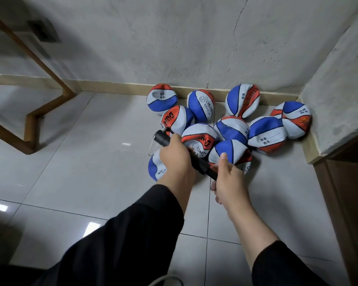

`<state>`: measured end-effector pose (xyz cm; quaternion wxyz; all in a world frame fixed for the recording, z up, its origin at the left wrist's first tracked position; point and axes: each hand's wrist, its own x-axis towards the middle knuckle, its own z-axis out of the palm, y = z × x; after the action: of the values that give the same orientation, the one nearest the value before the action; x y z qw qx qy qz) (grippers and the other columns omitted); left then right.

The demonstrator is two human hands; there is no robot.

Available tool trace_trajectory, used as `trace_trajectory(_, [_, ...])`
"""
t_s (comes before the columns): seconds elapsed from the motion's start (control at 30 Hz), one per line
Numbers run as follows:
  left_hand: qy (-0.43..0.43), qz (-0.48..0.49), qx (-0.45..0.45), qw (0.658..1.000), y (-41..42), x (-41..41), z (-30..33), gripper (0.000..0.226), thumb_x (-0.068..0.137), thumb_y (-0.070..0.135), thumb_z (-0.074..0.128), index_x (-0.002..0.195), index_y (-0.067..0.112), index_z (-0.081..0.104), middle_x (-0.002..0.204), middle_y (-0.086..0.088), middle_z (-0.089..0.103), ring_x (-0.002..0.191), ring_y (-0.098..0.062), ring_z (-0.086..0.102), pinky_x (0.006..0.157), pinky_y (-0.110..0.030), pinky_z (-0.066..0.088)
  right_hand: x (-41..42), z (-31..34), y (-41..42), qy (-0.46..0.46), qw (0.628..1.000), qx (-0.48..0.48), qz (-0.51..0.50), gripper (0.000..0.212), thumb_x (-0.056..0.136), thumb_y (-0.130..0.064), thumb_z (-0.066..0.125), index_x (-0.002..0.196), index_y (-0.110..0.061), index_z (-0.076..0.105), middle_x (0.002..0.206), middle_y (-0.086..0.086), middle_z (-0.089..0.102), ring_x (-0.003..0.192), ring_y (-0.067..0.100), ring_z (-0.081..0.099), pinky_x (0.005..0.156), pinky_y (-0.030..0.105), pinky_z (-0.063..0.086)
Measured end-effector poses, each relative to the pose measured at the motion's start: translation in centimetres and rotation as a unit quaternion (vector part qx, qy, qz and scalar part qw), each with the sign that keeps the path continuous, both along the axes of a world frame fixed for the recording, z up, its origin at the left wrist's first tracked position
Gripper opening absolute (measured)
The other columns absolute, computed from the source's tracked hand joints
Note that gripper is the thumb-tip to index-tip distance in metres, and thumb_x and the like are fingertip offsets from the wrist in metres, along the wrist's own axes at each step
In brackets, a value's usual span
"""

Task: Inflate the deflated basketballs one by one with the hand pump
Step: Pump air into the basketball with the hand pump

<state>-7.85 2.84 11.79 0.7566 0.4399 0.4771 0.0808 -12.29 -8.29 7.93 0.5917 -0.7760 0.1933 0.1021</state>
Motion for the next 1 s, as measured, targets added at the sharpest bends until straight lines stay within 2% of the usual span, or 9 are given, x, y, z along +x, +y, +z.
trace_trajectory(0.17, [-0.007, 0.024, 0.047, 0.999, 3.0, 1.4, 1.2, 0.023, 0.093, 0.026, 0.058, 0.077, 0.011, 0.055, 0.058, -0.007, 0.057, 0.053, -0.024, 0.052, 0.056, -0.028, 0.046, -0.7, -0.7, -2.2, 0.059, 0.997, 0.029, -0.031, 0.058, 0.107, -0.057, 0.030, 0.102, -0.013, 0.068, 0.057, 0.013, 0.059, 0.037, 0.021, 0.043, 0.036, 0.022, 0.032])
trace_trajectory(0.33, [0.013, -0.001, 0.045, 0.999, 1.6, 0.4, 0.7, 0.033, 0.083, 0.036, 0.058, 0.060, 0.012, 0.060, 0.055, -0.005, 0.059, 0.053, -0.026, 0.054, 0.067, -0.038, 0.054, -0.5, -0.5, -1.1, 0.058, 0.998, 0.020, -0.031, 0.058, 0.107, -0.057, 0.029, 0.100, -0.015, 0.069, 0.060, 0.011, 0.060, 0.048, 0.025, 0.050, 0.045, 0.028, 0.039])
trace_trajectory(0.4, [0.013, -0.008, 0.025, 1.000, 0.8, 0.1, 0.4, 0.026, 0.079, 0.037, 0.057, 0.075, 0.012, 0.062, 0.066, -0.007, 0.059, 0.060, -0.026, 0.056, 0.073, -0.048, 0.058, -0.2, -0.6, -0.6, 0.049, 0.999, 0.007, -0.021, 0.056, 0.107, -0.056, 0.029, 0.105, -0.016, 0.069, 0.068, 0.009, 0.063, 0.051, 0.023, 0.053, 0.052, 0.032, 0.043])
trace_trajectory(0.53, [0.002, -0.015, 0.032, 0.999, -0.8, -0.2, -0.3, 0.024, 0.086, 0.032, 0.056, 0.088, 0.008, 0.061, 0.073, -0.011, 0.057, 0.061, -0.025, 0.053, 0.059, -0.032, 0.047, 0.3, -0.4, 0.3, 0.017, 1.000, -0.011, -0.008, 0.071, 0.095, -0.071, 0.025, 0.093, -0.015, 0.068, 0.067, 0.009, 0.065, 0.060, 0.029, 0.056, 0.067, 0.046, 0.052])
trace_trajectory(0.6, [-0.002, -0.022, 0.031, 0.999, -1.5, -0.4, -0.6, 0.032, 0.090, 0.032, 0.055, 0.098, 0.003, 0.066, 0.072, -0.009, 0.059, 0.059, -0.023, 0.054, 0.057, -0.029, 0.046, 0.4, -0.4, 0.6, 0.013, 1.000, -0.016, -0.003, 0.070, 0.099, -0.069, 0.024, 0.090, -0.013, 0.066, 0.071, 0.010, 0.065, 0.065, 0.029, 0.058, 0.069, 0.047, 0.055])
trace_trajectory(0.67, [-0.006, -0.025, 0.019, 0.999, -1.7, -0.4, -0.8, 0.034, 0.091, 0.033, 0.055, 0.104, 0.004, 0.067, 0.071, -0.007, 0.060, 0.059, -0.022, 0.056, 0.057, -0.029, 0.049, 0.3, -0.4, 0.8, 0.016, 1.000, -0.010, -0.003, 0.068, 0.102, -0.065, 0.025, 0.089, -0.011, 0.064, 0.072, 0.012, 0.066, 0.065, 0.029, 0.058, 0.064, 0.045, 0.053])
trace_trajectory(0.77, [-0.008, -0.030, 0.004, 1.000, -1.2, 0.0, -0.3, 0.024, 0.091, 0.030, 0.058, 0.093, 0.007, 0.061, 0.071, -0.009, 0.056, 0.056, -0.021, 0.053, 0.053, -0.026, 0.046, 0.3, 0.0, 0.8, 0.030, 0.999, 0.030, -0.018, 0.066, 0.101, -0.067, 0.029, 0.089, -0.011, 0.062, 0.067, 0.012, 0.061, 0.056, 0.026, 0.053, 0.045, 0.034, 0.045])
trace_trajectory(0.87, [-0.003, -0.014, 0.011, 1.000, 0.0, 0.8, 0.4, 0.022, 0.092, 0.030, 0.058, 0.088, 0.009, 0.063, 0.069, -0.008, 0.058, 0.049, -0.018, 0.053, 0.047, -0.021, 0.045, 0.2, 0.1, 0.1, 0.029, 0.998, 0.047, -0.032, 0.064, 0.102, -0.065, 0.031, 0.095, -0.014, 0.069, 0.059, 0.011, 0.058, 0.045, 0.023, 0.046, 0.045, 0.025, 0.036])
trace_trajectory(1.0, [-0.011, -0.001, 0.035, 0.999, 1.9, 1.8, 0.8, 0.024, 0.091, 0.030, 0.057, 0.082, 0.007, 0.059, 0.053, -0.007, 0.056, 0.052, -0.024, 0.052, 0.055, -0.029, 0.044, -0.3, -0.3, -1.0, 0.061, 0.996, 0.051, -0.043, 0.061, 0.105, -0.060, 0.029, 0.102, -0.014, 0.069, 0.055, 0.012, 0.059, 0.036, 0.021, 0.042, 0.039, 0.024, 0.031])
